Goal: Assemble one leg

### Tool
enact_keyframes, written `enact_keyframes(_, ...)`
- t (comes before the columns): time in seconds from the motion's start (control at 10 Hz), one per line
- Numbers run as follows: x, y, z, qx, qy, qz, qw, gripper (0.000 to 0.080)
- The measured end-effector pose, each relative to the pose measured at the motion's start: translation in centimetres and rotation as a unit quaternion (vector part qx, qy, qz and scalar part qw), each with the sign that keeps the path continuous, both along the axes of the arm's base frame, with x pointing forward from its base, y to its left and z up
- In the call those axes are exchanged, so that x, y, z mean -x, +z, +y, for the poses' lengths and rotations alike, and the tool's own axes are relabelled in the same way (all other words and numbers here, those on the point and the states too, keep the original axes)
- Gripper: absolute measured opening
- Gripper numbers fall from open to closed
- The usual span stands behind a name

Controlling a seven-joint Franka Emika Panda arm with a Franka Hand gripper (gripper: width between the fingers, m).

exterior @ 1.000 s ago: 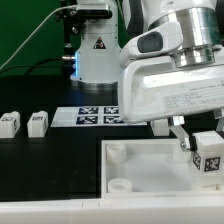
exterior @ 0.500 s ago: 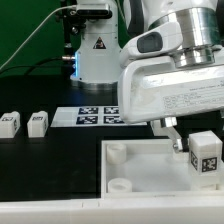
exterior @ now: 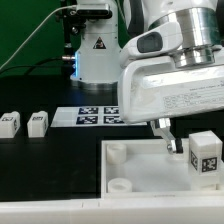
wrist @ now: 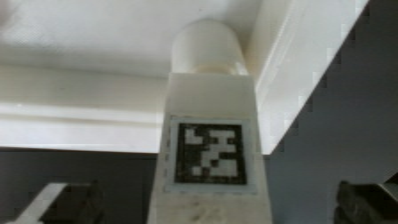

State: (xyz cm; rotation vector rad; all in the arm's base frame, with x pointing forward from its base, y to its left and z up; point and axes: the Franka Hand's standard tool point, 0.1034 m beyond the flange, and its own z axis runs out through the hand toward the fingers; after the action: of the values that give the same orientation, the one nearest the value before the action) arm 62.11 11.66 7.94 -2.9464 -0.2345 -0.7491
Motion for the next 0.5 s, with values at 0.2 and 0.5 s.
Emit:
enact_keyframes(0.2, 0.0, 0.0, 0.0, 0.0, 0.0, 0.0, 1.0, 0.0649)
enact_keyframes(0.5, 0.0, 0.0, 0.0, 0.0, 0.0, 0.0, 1.0, 0.0649)
